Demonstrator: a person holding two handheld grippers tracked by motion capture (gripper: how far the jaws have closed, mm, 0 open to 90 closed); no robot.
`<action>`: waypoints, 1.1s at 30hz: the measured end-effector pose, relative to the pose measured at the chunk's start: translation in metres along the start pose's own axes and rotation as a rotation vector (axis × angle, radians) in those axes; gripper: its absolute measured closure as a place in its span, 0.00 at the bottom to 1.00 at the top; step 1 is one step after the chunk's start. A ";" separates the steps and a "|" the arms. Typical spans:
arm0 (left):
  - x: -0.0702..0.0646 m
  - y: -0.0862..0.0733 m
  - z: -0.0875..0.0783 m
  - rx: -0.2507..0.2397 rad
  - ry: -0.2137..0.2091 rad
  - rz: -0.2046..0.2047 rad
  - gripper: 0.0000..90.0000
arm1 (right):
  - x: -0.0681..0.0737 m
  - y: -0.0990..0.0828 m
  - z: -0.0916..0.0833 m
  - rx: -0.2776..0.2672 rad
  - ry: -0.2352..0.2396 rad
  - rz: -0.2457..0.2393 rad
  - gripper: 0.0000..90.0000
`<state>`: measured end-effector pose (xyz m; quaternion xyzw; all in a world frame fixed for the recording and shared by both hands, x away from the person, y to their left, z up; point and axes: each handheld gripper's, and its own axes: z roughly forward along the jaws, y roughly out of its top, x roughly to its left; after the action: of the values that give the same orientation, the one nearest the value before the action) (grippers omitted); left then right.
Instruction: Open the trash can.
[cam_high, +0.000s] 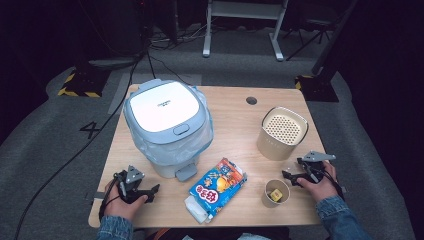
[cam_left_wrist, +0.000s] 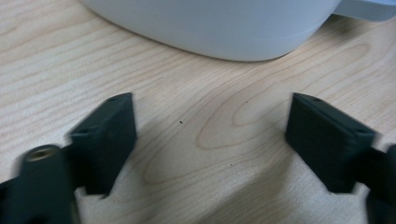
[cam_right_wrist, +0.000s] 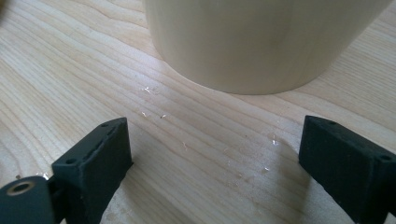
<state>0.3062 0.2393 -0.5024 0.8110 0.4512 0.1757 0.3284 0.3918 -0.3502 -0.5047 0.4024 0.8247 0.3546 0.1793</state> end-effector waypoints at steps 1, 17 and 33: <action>0.000 0.001 -0.002 0.010 -0.005 0.000 0.34 | 0.000 0.000 0.000 0.000 0.000 0.000 0.11; 0.004 0.032 -0.055 -0.086 -0.191 0.014 0.83 | 0.000 -0.001 -0.001 -0.002 0.000 0.001 0.12; 0.019 0.072 -0.113 -0.242 -0.401 0.123 1.00 | 0.000 -0.001 -0.001 -0.003 0.001 0.001 0.12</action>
<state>0.2946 0.2706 -0.3715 0.8102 0.3026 0.0838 0.4950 0.3900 -0.3511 -0.5045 0.4023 0.8241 0.3560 0.1795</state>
